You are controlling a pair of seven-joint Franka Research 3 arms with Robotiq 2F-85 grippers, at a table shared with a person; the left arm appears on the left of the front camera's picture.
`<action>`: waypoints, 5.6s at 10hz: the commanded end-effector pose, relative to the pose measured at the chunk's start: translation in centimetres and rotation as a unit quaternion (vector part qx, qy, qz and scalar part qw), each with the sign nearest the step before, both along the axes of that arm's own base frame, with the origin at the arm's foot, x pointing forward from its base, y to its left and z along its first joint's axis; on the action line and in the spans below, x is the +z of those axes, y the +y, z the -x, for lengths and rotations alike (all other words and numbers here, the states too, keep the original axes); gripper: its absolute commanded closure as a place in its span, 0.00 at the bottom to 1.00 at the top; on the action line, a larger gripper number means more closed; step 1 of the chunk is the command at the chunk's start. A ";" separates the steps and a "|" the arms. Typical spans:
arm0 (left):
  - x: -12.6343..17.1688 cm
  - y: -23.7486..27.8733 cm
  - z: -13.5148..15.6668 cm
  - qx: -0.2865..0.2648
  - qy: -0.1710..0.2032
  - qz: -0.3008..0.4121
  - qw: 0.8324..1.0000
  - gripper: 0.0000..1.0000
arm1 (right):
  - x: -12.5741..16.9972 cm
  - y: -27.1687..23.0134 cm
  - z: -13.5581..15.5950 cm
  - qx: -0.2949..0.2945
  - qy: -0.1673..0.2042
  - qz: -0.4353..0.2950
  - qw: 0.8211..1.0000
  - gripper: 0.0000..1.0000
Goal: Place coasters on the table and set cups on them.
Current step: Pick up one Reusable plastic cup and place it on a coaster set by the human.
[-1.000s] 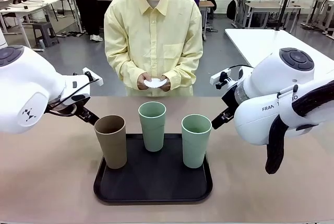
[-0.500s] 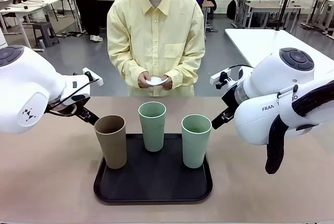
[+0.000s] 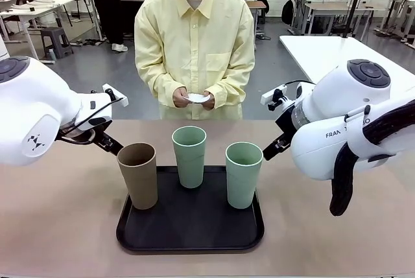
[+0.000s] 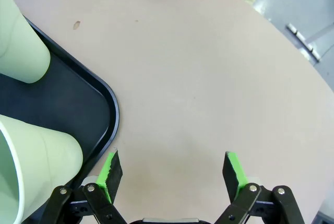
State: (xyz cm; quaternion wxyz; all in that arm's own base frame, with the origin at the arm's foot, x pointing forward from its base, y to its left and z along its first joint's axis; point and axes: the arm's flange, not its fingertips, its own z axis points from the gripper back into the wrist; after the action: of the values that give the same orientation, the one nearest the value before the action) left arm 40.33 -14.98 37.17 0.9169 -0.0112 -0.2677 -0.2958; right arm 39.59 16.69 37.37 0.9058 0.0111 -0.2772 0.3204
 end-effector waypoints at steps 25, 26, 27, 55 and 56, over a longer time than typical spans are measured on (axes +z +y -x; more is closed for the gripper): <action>9.6 20.2 7.6 0.056 0.310 0.485 0.816 0.00 | 6.1 -24.9 19.2 -0.139 0.333 -0.503 0.785 0.00; 9.9 21.1 8.6 0.073 0.309 0.483 0.816 0.00 | 5.5 -26.0 20.2 -0.151 0.329 -0.516 0.777 0.00; 10.2 21.8 9.4 0.087 0.306 0.485 0.814 0.00 | 5.0 -27.0 21.1 -0.162 0.325 -0.523 0.771 0.00; 10.5 24.0 10.3 0.108 0.298 0.487 0.814 0.00 | 8.6 -33.4 20.3 -0.178 0.317 -0.540 0.759 0.00; 10.5 24.0 10.3 0.108 0.298 0.487 0.814 0.00 | 8.6 -33.4 20.3 -0.178 0.317 -0.540 0.759 0.00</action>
State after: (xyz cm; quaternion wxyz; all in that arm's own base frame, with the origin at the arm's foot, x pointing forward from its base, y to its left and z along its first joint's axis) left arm 29.80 9.10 47.57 0.8554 -0.5106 -0.0866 0.0005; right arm 19.20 -16.50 46.01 0.8295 0.5455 -0.0912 -0.0775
